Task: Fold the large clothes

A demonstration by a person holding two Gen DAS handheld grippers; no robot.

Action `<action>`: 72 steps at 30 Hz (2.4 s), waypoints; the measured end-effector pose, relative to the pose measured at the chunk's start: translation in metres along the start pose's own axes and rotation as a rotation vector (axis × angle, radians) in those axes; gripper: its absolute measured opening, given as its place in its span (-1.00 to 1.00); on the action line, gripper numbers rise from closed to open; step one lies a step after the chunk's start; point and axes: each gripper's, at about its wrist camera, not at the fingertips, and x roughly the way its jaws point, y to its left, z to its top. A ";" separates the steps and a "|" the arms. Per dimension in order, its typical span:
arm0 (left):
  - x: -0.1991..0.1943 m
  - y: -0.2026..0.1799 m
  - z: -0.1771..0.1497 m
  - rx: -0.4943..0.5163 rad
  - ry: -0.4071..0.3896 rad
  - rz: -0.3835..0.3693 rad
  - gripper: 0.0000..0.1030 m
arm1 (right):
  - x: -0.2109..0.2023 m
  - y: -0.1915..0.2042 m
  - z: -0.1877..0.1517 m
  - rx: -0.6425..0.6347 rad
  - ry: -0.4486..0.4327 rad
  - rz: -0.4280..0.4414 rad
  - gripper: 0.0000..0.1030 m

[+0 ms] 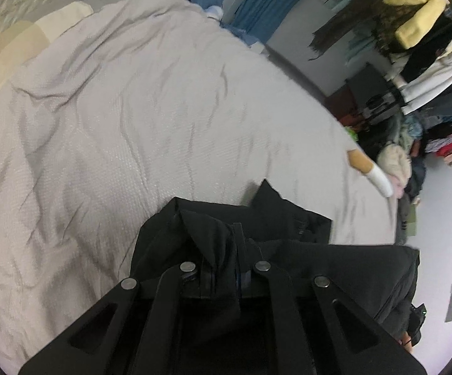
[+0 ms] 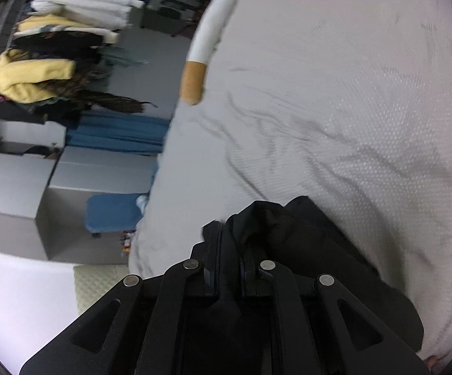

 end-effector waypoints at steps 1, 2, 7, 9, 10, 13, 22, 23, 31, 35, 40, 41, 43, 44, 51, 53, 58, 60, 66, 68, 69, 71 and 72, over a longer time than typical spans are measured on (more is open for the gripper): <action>0.006 -0.002 0.002 0.005 0.002 0.011 -0.82 | 0.007 -0.003 0.002 0.004 0.000 -0.012 -0.84; 0.016 -0.004 0.004 0.014 0.007 0.029 -0.82 | 0.013 -0.004 0.004 0.007 0.000 -0.023 -0.85; 0.062 -0.005 0.013 0.017 0.050 0.085 -0.82 | 0.035 -0.027 0.019 0.035 -0.028 -0.105 -0.84; 0.083 0.000 0.016 0.001 0.076 0.119 -0.82 | 0.032 -0.039 0.032 0.010 -0.112 -0.216 -0.81; 0.093 0.004 0.016 -0.013 0.090 0.114 -0.82 | 0.032 -0.044 0.036 0.010 -0.126 -0.231 -0.80; 0.116 0.012 0.019 -0.036 0.125 0.096 -0.82 | 0.039 -0.080 0.054 0.060 -0.106 -0.227 -0.81; 0.131 0.014 0.031 -0.109 0.192 0.101 -0.81 | 0.033 -0.132 0.056 0.094 -0.078 -0.264 -0.81; 0.122 0.015 0.033 -0.128 0.187 0.088 -0.81 | 0.028 -0.128 0.055 0.079 -0.085 -0.268 -0.81; 0.032 -0.005 0.038 -0.038 0.058 -0.004 -0.06 | -0.032 -0.032 0.039 -0.236 -0.167 -0.227 -0.37; -0.024 -0.034 0.020 0.137 -0.112 -0.007 0.42 | -0.067 0.020 0.004 -0.397 -0.221 -0.137 0.20; -0.052 -0.071 -0.019 0.329 -0.187 -0.020 0.74 | -0.082 0.073 -0.058 -0.615 -0.239 -0.076 0.50; -0.053 -0.079 -0.029 0.362 -0.193 -0.023 0.74 | -0.074 0.084 -0.070 -0.647 -0.239 -0.071 0.55; -0.052 -0.089 -0.048 0.412 -0.203 -0.030 0.74 | -0.066 0.101 -0.099 -0.736 -0.225 -0.057 0.61; -0.051 -0.095 -0.058 0.435 -0.215 -0.037 0.74 | -0.063 0.106 -0.110 -0.767 -0.221 -0.055 0.65; -0.007 -0.119 -0.108 0.564 -0.292 -0.005 0.81 | -0.001 0.125 -0.207 -1.042 -0.141 -0.112 0.99; 0.012 -0.119 -0.111 0.576 -0.294 0.013 0.85 | 0.020 0.120 -0.222 -1.120 -0.144 -0.160 0.99; 0.062 -0.114 -0.113 0.601 -0.320 0.057 0.99 | 0.071 0.096 -0.232 -1.179 -0.115 -0.232 0.99; 0.075 -0.112 -0.108 0.590 -0.304 0.038 0.99 | 0.079 0.094 -0.233 -1.191 -0.138 -0.233 1.00; 0.106 -0.116 -0.087 0.573 -0.298 0.033 0.99 | 0.100 0.100 -0.220 -1.202 -0.155 -0.255 1.00; 0.117 -0.118 -0.077 0.563 -0.293 0.034 0.99 | 0.111 0.104 -0.214 -1.203 -0.158 -0.259 1.00; 0.122 -0.119 -0.073 0.561 -0.292 0.034 0.99 | 0.118 0.105 -0.210 -1.198 -0.158 -0.259 1.00; 0.132 -0.123 -0.063 0.560 -0.292 0.042 0.99 | 0.127 0.107 -0.204 -1.185 -0.156 -0.253 1.00; 0.134 -0.122 -0.059 0.558 -0.292 0.045 0.99 | 0.129 0.108 -0.202 -1.180 -0.155 -0.251 1.00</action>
